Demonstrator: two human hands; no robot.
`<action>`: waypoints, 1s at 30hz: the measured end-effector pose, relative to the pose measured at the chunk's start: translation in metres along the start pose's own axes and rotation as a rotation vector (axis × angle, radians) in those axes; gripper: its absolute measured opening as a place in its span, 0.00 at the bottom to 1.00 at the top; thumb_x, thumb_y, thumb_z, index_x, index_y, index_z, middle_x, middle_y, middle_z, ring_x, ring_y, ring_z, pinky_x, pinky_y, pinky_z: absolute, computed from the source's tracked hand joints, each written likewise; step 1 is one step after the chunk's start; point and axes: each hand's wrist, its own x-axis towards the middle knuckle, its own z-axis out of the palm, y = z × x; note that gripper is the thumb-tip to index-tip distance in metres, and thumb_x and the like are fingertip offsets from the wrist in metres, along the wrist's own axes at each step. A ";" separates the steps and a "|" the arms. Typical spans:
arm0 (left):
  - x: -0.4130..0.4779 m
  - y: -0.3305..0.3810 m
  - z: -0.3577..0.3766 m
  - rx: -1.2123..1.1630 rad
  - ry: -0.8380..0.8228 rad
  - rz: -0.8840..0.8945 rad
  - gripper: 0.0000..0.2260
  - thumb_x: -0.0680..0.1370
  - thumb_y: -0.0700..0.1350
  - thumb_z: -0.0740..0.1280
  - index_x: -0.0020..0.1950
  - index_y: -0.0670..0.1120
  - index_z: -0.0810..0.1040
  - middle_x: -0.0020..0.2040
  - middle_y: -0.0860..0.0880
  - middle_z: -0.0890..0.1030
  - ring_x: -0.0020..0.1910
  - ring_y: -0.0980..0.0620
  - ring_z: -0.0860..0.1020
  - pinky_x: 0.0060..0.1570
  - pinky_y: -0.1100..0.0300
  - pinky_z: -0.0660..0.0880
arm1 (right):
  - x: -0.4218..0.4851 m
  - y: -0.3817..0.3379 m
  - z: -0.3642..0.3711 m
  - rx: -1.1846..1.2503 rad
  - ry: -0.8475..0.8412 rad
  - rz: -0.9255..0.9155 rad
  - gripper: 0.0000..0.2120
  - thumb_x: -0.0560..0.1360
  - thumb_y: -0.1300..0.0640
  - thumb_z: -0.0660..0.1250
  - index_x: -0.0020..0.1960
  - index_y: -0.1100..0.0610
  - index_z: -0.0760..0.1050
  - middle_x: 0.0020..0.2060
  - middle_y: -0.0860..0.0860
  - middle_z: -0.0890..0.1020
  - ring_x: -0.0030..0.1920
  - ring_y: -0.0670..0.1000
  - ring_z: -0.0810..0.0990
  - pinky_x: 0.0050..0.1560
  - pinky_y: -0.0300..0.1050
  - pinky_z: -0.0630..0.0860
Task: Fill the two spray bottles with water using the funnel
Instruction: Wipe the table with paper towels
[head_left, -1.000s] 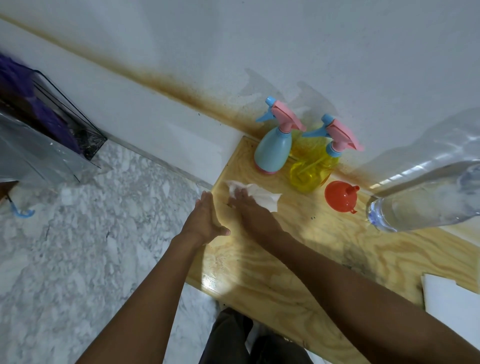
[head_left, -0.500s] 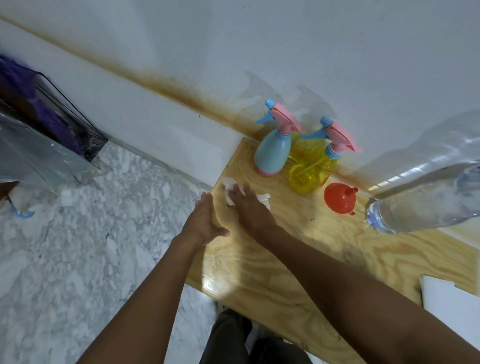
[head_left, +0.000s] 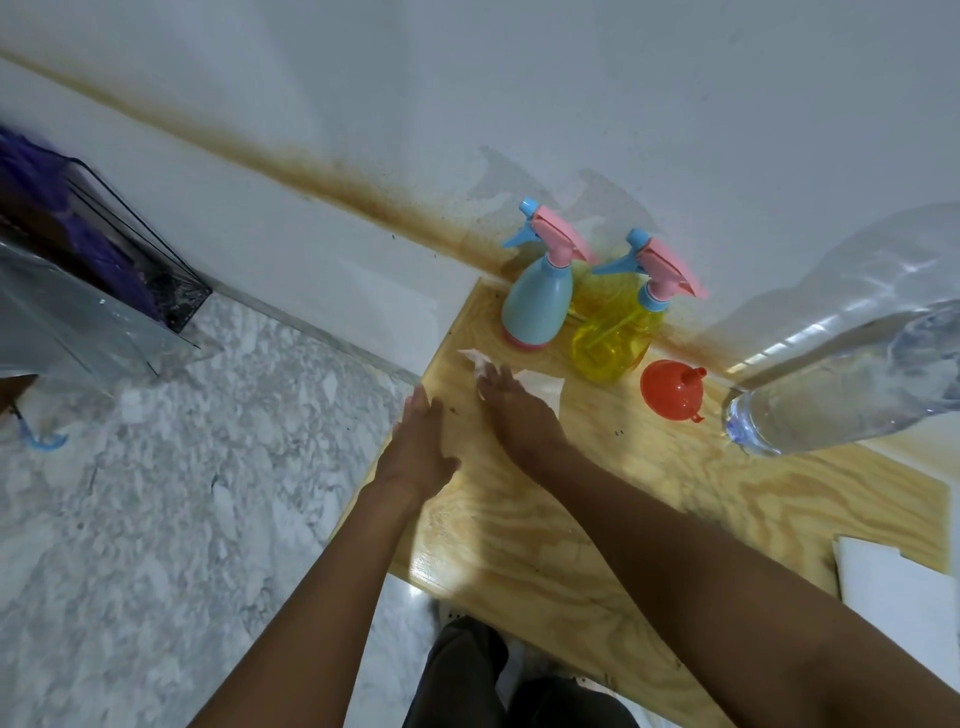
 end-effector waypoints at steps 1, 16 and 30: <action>-0.002 0.002 0.004 0.017 -0.001 0.016 0.42 0.78 0.50 0.71 0.81 0.43 0.47 0.81 0.47 0.36 0.80 0.49 0.39 0.79 0.51 0.51 | -0.001 -0.001 0.005 -0.017 -0.019 -0.011 0.26 0.85 0.63 0.50 0.82 0.56 0.51 0.82 0.55 0.53 0.80 0.56 0.57 0.73 0.55 0.68; -0.009 0.005 0.002 0.010 0.060 0.046 0.36 0.74 0.54 0.73 0.77 0.44 0.63 0.81 0.43 0.55 0.80 0.47 0.56 0.73 0.53 0.62 | -0.131 0.027 -0.016 0.383 0.225 0.089 0.18 0.81 0.64 0.60 0.68 0.54 0.77 0.63 0.50 0.82 0.61 0.49 0.79 0.53 0.25 0.65; -0.100 0.209 0.186 0.030 -0.116 0.380 0.22 0.78 0.55 0.63 0.71 0.51 0.72 0.70 0.50 0.72 0.69 0.48 0.72 0.64 0.52 0.72 | -0.325 0.141 -0.037 0.649 0.593 0.477 0.19 0.80 0.53 0.55 0.67 0.53 0.77 0.62 0.47 0.81 0.60 0.47 0.79 0.57 0.38 0.73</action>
